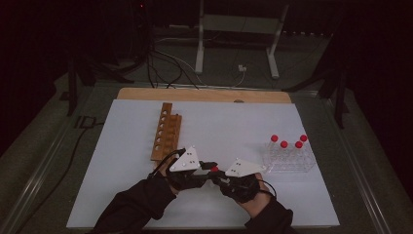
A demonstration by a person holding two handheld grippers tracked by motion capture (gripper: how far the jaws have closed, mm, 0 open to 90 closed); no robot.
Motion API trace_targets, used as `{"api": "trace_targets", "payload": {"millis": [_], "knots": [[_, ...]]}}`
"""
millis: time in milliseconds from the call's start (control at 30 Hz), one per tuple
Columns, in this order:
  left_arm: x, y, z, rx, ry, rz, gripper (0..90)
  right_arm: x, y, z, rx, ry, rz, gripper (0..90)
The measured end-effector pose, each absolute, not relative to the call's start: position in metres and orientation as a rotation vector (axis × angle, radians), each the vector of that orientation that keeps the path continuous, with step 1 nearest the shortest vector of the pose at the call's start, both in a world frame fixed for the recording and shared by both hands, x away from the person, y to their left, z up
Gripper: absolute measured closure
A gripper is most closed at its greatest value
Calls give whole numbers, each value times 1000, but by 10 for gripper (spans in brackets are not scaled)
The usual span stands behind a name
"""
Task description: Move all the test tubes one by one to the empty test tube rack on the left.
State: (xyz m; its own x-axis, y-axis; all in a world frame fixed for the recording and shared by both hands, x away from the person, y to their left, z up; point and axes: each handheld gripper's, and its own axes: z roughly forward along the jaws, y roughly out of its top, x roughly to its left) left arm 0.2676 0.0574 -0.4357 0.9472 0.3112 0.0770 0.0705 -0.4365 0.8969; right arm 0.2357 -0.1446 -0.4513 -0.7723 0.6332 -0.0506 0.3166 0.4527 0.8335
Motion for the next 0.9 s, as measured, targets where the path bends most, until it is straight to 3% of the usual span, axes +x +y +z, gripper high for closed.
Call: {"api": "trace_targets", "payload": {"millis": [233,367,467,500,600,700,900], "knots": [[269,59,-434,2006,284,285,720,236,-145,-451,812,2339,1257,710],[273,65,-430,2001,307,312,720,238,-150,-451,852,2312,1281,524],[275,70,-427,1995,321,326,720,238,-153,-451,856,2287,1285,459],[276,72,-426,1994,325,330,720,238,-155,-450,864,2274,1287,385],[279,76,-423,1994,336,340,720,238,-156,-450,876,2262,1291,331],[281,80,-421,1991,349,349,720,240,-159,-450,904,2250,1292,181],[288,88,-417,1992,374,363,720,243,-164,-451,951,2225,1294,47]]}}
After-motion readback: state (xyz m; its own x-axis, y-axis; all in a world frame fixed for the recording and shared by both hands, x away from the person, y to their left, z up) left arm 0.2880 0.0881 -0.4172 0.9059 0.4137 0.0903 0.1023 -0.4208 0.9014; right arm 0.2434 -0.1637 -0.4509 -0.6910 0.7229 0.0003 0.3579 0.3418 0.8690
